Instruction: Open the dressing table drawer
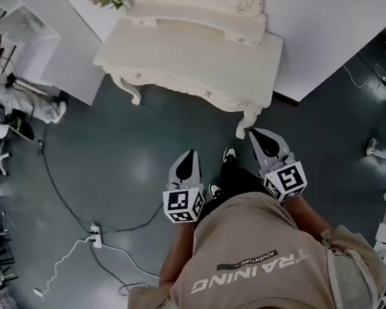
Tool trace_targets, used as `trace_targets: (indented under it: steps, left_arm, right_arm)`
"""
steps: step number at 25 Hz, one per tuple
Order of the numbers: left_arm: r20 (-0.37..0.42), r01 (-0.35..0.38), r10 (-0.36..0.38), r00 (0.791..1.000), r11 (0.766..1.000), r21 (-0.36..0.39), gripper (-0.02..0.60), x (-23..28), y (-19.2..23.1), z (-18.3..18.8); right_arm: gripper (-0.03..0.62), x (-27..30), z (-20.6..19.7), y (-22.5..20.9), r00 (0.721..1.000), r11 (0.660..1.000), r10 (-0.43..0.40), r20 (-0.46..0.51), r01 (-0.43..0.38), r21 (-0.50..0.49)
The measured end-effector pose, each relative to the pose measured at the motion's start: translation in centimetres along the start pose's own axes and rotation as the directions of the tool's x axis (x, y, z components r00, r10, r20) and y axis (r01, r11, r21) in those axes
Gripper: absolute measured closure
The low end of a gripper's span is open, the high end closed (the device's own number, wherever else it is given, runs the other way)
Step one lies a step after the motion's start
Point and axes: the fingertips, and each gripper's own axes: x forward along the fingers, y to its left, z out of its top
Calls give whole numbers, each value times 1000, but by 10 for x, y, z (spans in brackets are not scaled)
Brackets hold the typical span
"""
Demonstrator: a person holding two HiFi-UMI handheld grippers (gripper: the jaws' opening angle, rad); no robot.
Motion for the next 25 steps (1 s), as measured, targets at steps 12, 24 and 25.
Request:
trace_targets:
  steps: [12,24,25]
  left_arm:
    - [-89,21,-16,996,998,55,563,69,28,25]
    - [-66,35,-24,998,985,166,563,190,51,102]
    - [-70,40,-29,997,985,169,563,199,50,103]
  right_arm:
    - [592,88,-20,-37,997,994,56,-48,-51,95]
    - [592,190,12,-117,996,991,90,19,-91,95]
    - [592,193,10,-125,997,992,81,17,-83,97]
